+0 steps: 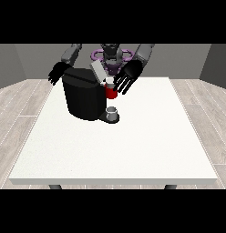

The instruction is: Insert the coffee pod into the coffee machine and close the lid

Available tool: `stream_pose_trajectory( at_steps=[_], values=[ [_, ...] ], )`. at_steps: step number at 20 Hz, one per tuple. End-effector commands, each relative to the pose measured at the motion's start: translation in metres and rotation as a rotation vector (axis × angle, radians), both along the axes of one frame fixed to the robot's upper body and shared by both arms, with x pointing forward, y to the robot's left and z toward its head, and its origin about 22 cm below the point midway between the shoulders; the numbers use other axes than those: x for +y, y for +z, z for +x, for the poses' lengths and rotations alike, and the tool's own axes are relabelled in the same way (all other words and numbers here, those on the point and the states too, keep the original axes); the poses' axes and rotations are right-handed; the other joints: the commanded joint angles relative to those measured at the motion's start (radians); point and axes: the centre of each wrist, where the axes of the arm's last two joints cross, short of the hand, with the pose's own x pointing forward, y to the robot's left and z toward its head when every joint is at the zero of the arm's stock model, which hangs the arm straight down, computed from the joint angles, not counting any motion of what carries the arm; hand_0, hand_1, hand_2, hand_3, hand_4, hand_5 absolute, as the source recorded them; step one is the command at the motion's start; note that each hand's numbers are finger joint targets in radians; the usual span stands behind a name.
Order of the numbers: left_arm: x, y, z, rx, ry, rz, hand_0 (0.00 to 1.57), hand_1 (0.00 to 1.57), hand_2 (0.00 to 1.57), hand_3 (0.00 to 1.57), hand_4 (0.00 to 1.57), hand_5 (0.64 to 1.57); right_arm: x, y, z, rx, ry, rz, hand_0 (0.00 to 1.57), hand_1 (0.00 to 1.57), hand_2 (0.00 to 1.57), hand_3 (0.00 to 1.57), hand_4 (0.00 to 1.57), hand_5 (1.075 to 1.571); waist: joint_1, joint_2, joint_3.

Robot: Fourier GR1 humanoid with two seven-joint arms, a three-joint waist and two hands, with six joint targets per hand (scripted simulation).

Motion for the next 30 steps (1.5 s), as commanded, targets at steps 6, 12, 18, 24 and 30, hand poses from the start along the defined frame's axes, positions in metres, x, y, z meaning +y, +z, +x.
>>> stream_pose_trajectory(
  at_steps=[6, 12, 18, 24, 30],
  values=[
    [0.004, 0.012, 0.000, 0.031, -0.014, 0.041, 0.00, 0.00, 0.00, 0.00, 0.00, 1.571, -0.007, -0.014, -0.001, 0.027, -0.040, 0.005, 0.00, 0.00, 0.00, 0.00, 0.36, 1.571, 0.021, -0.007, -0.0027],
    [-0.005, -0.001, -0.001, 0.042, -0.014, 0.049, 0.00, 0.00, 0.00, 0.00, 0.00, 1.571, -0.003, -0.025, -0.004, 0.038, -0.056, -0.007, 0.00, 0.00, 0.00, 0.00, 0.38, 1.571, 0.053, -0.039, -0.0027],
    [-0.027, -0.071, -0.010, 0.160, -0.066, -0.038, 0.00, 0.00, 0.00, 0.00, 0.00, 1.571, -0.026, -0.053, -0.023, 0.159, -0.103, 0.043, 0.00, 0.00, 0.00, 0.00, 0.38, 1.571, 0.118, -0.182, -0.0028],
    [-0.012, -0.099, -0.016, 0.169, -0.075, -0.467, 0.00, 0.00, 0.00, 0.00, 0.08, 1.571, -0.035, -0.066, -0.038, 0.194, -0.163, 0.040, 0.00, 0.00, 0.00, 0.00, 0.43, 1.571, 0.181, -0.260, -0.0044],
    [-0.017, -0.186, -0.049, 0.336, -0.028, -0.738, 0.00, 0.00, 0.00, 0.00, 0.00, 1.571, -0.055, -0.093, -0.072, 0.259, -0.188, 0.044, 0.00, 0.00, 0.00, 0.00, 0.45, 1.571, 0.247, -0.411, -0.0032]
  ],
)
